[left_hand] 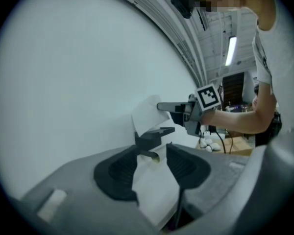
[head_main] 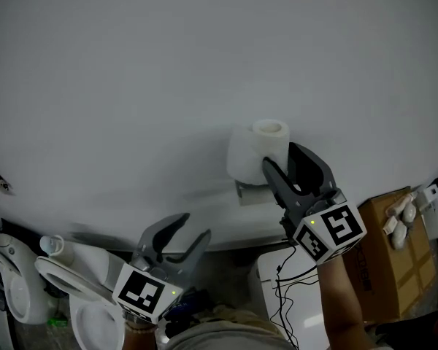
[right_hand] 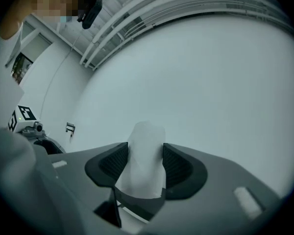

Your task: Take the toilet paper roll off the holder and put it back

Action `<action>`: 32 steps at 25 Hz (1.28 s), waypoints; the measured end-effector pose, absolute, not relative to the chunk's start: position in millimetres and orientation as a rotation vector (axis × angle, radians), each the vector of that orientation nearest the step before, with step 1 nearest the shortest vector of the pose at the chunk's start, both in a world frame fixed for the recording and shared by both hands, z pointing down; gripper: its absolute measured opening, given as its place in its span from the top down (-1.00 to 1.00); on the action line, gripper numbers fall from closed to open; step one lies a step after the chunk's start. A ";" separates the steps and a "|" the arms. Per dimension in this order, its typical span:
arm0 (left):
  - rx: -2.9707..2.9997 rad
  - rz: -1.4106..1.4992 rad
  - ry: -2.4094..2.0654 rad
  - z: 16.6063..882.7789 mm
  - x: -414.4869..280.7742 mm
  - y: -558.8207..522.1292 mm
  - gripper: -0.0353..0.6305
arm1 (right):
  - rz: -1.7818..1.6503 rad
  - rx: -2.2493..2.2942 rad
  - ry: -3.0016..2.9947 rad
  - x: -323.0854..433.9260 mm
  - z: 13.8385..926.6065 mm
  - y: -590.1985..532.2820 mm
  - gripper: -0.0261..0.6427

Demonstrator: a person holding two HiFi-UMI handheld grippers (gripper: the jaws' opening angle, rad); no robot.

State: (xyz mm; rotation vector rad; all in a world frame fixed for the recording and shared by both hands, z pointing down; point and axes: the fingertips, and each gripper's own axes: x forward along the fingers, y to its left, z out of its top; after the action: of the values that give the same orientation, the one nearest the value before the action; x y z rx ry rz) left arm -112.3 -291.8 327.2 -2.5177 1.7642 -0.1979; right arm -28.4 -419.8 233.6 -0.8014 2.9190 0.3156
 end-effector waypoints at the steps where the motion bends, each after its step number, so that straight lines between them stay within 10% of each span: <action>1: -2.517 -0.198 1.767 328.0 -112.2 -292.5 0.37 | 0.326 -0.823 2.916 -25.5 234.3 -424.9 0.24; 7: -2.528 -0.180 1.787 329.6 -111.9 -298.7 0.41 | 0.324 -0.923 2.892 -16.6 245.8 -450.1 0.53; 32: -2.514 -0.190 1.802 330.2 -107.9 -303.2 0.42 | 0.310 -0.908 2.933 -13.4 249.0 -448.7 0.53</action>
State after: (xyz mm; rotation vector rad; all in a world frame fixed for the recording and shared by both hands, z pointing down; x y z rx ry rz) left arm -107.9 -303.2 330.2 -2.5140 1.8020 -0.1899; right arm -13.4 -448.7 249.0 -0.9078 2.9328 0.3097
